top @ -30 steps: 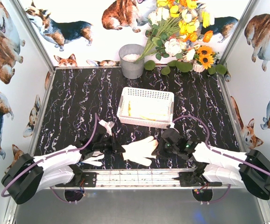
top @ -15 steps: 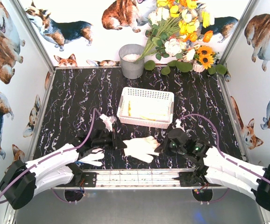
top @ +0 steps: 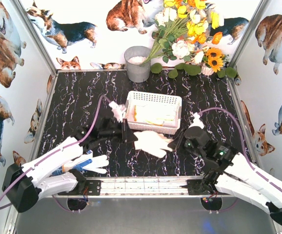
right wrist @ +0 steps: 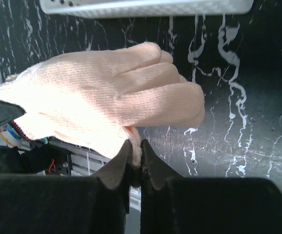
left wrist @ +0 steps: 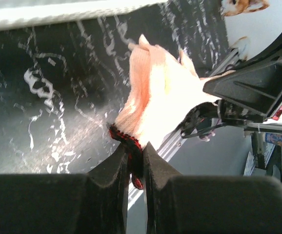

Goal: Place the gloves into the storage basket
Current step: Pick up the glove from the center of the board, then place the glove in the bin.

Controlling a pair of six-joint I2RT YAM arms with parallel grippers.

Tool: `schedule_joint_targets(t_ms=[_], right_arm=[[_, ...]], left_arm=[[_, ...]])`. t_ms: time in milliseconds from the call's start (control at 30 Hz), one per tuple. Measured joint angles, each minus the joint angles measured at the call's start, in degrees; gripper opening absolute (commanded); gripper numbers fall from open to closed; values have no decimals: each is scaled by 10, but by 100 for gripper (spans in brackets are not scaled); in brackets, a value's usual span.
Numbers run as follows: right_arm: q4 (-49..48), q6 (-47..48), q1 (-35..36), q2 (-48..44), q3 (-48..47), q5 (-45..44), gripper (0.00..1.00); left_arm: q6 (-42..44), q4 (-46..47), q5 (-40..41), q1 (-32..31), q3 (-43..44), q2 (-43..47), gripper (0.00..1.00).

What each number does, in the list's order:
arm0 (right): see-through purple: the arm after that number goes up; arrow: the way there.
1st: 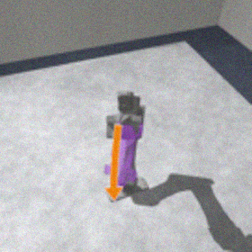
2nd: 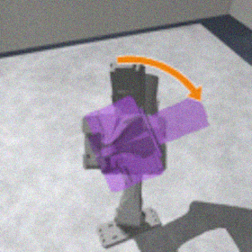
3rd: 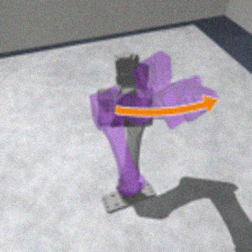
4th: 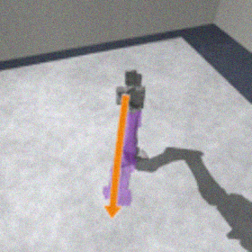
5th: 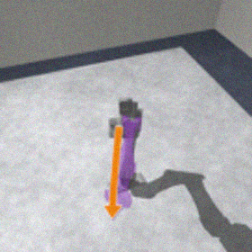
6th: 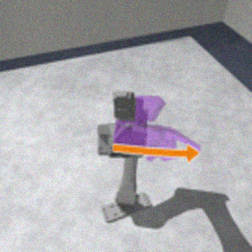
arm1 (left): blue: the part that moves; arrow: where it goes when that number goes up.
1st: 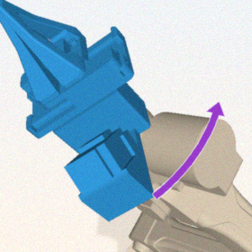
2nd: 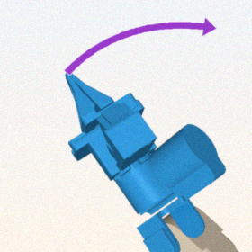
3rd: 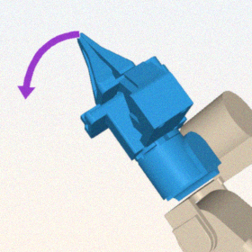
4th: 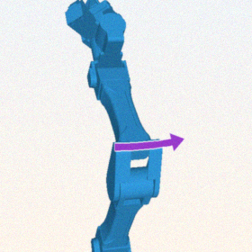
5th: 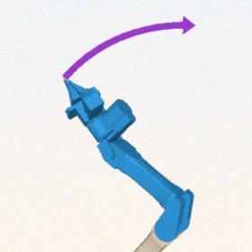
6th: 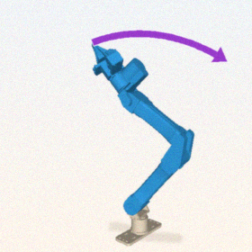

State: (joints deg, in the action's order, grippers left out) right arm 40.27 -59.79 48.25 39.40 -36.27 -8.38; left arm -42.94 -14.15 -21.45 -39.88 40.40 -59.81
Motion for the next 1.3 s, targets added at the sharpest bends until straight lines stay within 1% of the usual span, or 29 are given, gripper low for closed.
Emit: schedule_joint_targets(t_ms=[233, 300, 400, 600, 800, 1033, 1300], right_arm=[[71, 72, -10, 14, -123, -63, 0], [80, 96, -24, 28, -149, -71, 0], [80, 132, -64, 55, -170, -69, 0], [56, 187, -155, 119, -171, -27, 0], [14, 221, -231, 168, -174, 30, 0], [-13, 248, -278, 226, -195, 64, 0], [-42, 268, -296, 329, -255, 77, 0]], left_arm=[[45, -45, -1, 1, 144, -85, 0], [59, -56, -1, 1, 182, -115, 0], [82, -72, -2, 6, 238, -162, 0], [114, -96, -9, 28, 314, -243, 0], [135, -110, -26, 49, 374, -318, 0], [161, -121, -46, 70, 457, -407, 0], [176, -129, -70, 110, 530, -489, 0]])
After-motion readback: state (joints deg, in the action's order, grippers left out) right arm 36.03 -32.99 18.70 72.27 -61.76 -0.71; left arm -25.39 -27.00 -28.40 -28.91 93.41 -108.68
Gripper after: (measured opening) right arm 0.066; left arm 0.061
